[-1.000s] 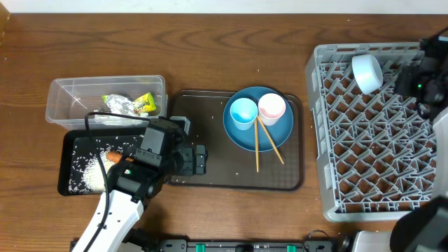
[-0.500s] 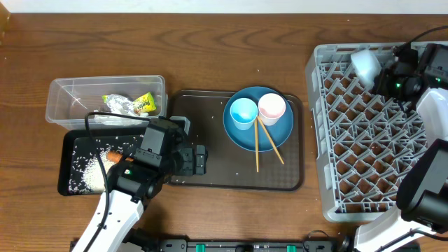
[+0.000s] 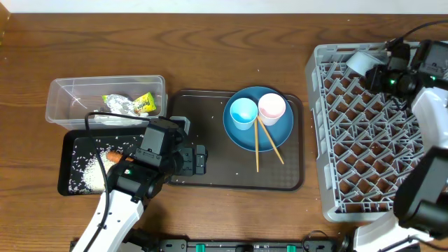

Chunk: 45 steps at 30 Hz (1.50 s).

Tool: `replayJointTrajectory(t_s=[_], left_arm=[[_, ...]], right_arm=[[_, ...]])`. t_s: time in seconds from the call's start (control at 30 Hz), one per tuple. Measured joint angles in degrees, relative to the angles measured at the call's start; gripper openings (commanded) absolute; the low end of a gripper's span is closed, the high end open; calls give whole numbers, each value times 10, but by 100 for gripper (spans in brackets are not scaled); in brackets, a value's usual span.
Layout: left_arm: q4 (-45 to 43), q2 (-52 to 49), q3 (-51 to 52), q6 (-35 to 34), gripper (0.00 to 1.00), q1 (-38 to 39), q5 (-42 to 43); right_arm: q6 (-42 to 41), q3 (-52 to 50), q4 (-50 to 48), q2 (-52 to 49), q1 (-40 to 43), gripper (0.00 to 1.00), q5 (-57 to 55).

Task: Sort waste into correct bins and load items into the dishwasher rack

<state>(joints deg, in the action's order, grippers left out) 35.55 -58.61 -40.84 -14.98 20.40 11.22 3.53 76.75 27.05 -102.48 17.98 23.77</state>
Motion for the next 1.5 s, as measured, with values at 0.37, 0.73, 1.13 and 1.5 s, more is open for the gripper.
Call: replayJointTrajectory(t_s=[0.37,0.73,1.13,1.5], left_arm=[[0,0,0,0,98,0,0],[0,0,0,0,98,0,0],[0,0,0,0,98,0,0],[0,0,0,0,98,0,0]], right_arm=[[0,1,-76,92,0,1,-75],[-2,1,-202,-41,0,1,-99],[-4,3,-122,-70,0,1,-50],[-5,1,-4,-20,0,1,-38]])
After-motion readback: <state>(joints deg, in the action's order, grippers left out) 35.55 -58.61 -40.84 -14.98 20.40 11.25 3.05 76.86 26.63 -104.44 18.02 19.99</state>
